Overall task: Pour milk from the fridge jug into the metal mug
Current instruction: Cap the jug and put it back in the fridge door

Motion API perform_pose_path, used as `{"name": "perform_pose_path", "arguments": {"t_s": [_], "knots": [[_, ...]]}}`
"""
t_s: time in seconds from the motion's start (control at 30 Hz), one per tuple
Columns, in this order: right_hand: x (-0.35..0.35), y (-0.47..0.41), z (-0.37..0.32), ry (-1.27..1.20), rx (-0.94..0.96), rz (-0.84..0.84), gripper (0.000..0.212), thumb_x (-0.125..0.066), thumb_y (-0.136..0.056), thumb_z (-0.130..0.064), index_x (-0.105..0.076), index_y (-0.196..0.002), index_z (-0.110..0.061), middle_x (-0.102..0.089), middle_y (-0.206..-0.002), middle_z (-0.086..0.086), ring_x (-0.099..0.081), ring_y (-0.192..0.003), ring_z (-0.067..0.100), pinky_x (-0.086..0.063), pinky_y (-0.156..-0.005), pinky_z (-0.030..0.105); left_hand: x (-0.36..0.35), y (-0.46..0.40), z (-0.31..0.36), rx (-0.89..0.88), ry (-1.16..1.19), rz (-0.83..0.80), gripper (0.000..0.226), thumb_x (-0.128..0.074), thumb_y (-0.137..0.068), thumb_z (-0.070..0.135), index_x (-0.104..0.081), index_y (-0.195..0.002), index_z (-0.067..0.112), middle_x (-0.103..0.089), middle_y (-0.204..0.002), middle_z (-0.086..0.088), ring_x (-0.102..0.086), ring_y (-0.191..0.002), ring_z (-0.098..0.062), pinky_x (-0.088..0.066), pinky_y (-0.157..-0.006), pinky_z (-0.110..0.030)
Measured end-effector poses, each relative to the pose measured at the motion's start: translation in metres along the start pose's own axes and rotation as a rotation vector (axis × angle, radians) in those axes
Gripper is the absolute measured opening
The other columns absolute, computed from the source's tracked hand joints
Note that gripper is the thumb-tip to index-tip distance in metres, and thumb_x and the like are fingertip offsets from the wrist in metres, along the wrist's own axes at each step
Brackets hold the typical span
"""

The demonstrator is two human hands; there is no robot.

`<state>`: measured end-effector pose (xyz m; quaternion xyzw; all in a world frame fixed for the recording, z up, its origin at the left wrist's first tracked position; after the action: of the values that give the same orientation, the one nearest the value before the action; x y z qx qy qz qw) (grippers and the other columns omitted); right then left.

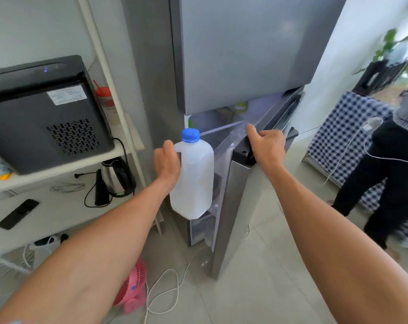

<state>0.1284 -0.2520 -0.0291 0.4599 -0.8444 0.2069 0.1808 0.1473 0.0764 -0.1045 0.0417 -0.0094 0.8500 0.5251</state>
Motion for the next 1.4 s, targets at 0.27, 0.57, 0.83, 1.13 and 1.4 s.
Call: {"name": "perform_pose_path", "arguments": {"t_s": [0.27,0.57,0.83,1.13,1.4], "knots": [[0.111,-0.004,0.044,0.109,-0.035,-0.199,0.039,-0.085,-0.073,-0.041,-0.057,-0.070,-0.014,-0.043,-0.065,0.008,-0.039,-0.059,0.019,-0.032,-0.059,0.033,-0.064,0.037,-0.037,0.070,0.044,-0.151,0.035,-0.038,-0.070,0.052,-0.036,-0.054,0.021,-0.044,-0.064,-0.008,-0.039,-0.066,-0.025,-0.035,-0.062,-0.043],[0.212,-0.020,0.092,0.371,-0.025,-0.083,0.026,-0.073,-0.084,-0.031,-0.060,-0.103,-0.020,-0.062,-0.093,0.000,-0.057,-0.082,0.019,-0.044,-0.067,0.033,-0.142,0.100,-0.069,0.262,0.203,-0.199,0.032,-0.040,-0.080,0.045,-0.053,-0.063,0.021,-0.059,-0.062,0.001,-0.053,-0.067,-0.024,-0.042,-0.064,-0.038],[0.235,-0.025,0.094,0.446,0.148,-0.063,0.043,-0.065,-0.094,-0.038,-0.068,-0.134,-0.022,-0.064,-0.106,-0.004,-0.058,-0.096,0.017,-0.043,-0.086,0.028,-0.213,0.161,-0.112,0.529,0.444,-0.130,0.044,-0.040,-0.094,0.052,-0.053,-0.068,0.020,-0.053,-0.054,0.004,-0.045,-0.045,-0.014,-0.033,-0.047,-0.021],[0.239,-0.037,0.108,0.417,0.156,-0.083,0.043,-0.064,-0.094,-0.039,-0.067,-0.135,-0.024,-0.051,-0.071,-0.016,-0.051,-0.072,0.013,-0.039,-0.069,0.027,-0.247,0.181,-0.183,0.681,0.445,0.020,0.033,-0.039,-0.088,0.043,-0.054,-0.068,0.021,-0.053,-0.064,-0.003,-0.037,-0.050,-0.019,-0.027,-0.050,-0.021],[0.242,-0.046,0.119,0.424,0.135,-0.088,0.046,-0.063,-0.093,-0.041,-0.065,-0.137,-0.027,-0.054,-0.067,-0.013,-0.047,-0.062,0.003,-0.041,-0.075,0.027,-0.282,0.200,-0.199,0.764,0.476,-0.055,0.043,-0.035,-0.105,0.027,-0.041,-0.063,0.019,-0.042,-0.053,0.003,-0.034,-0.047,-0.015,-0.028,-0.048,-0.023]]}}
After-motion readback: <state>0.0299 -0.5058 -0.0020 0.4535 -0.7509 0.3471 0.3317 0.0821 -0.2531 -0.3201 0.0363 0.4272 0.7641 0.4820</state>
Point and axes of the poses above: each hand's wrist, its own y-axis away from the middle knuckle, its own x-axis out of the back of the hand, z = x × y, the point moved 10 cm from there along -y, towards the middle knuckle
